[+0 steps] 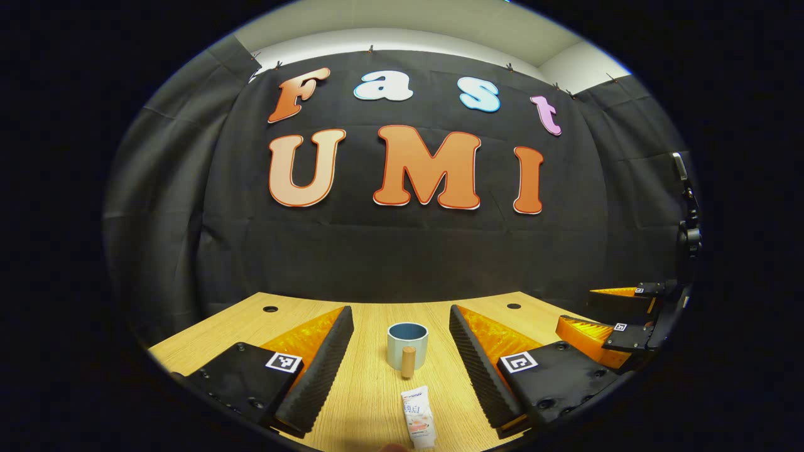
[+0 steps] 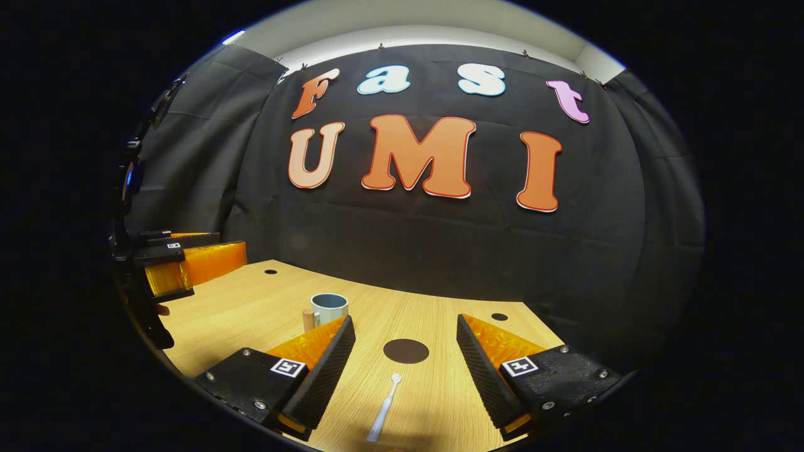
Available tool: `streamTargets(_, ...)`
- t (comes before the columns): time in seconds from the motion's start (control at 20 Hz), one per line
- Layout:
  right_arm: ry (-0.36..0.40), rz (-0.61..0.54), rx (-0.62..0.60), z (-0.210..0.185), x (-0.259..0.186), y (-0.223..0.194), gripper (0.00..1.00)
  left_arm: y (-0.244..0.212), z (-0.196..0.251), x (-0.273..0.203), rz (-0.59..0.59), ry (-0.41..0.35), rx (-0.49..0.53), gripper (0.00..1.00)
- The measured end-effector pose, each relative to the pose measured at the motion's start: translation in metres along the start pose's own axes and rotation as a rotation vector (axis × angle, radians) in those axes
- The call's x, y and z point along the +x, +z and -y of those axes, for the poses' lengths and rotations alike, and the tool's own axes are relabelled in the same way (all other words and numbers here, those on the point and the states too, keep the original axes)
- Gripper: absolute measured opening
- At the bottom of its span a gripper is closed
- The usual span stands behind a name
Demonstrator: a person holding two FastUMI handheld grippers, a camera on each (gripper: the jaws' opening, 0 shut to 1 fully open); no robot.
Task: Put the toothbrush and toothpaste on the desktop into the cup, then pick up the cup and place it on the coaster on the desktop.
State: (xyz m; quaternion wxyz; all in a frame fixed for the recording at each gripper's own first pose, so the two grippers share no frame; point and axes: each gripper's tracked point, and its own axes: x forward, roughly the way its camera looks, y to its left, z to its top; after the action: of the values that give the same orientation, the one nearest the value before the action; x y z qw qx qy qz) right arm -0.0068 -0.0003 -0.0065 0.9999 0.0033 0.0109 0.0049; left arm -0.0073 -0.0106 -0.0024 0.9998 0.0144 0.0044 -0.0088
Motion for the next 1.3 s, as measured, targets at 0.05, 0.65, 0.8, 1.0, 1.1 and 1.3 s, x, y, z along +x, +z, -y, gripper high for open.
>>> streamTargets(0.05,0.002,-0.003,0.001,-0.001,0.0,0.0,0.98,0.0,0.0,0.0,-0.002,0.001,0.002,0.99)
streamTargets(0.65,0.033,-0.131,0.024,-0.003,0.003,-0.038,0.98,-0.032,0.021,0.011,-0.112,-0.037,0.051,0.99)
streamTargets(0.8,0.033,-0.199,0.033,-0.002,0.005,-0.057,0.98,-0.057,0.018,0.016,-0.201,-0.035,0.049,0.99)
streamTargets(1.0,0.04,-0.261,0.065,-0.002,0.011,-0.064,0.97,-0.086,0.019,0.021,-0.32,-0.05,0.031,0.99)
streamTargets(1.1,0.053,-0.312,0.056,-0.003,0.014,-0.071,0.96,-0.099,0.019,0.026,-0.383,-0.056,0.029,0.99)
streamTargets(1.3,0.12,-0.432,0.069,-0.015,0.012,-0.086,0.93,-0.125,0.017,0.034,-0.516,-0.061,0.01,1.0)
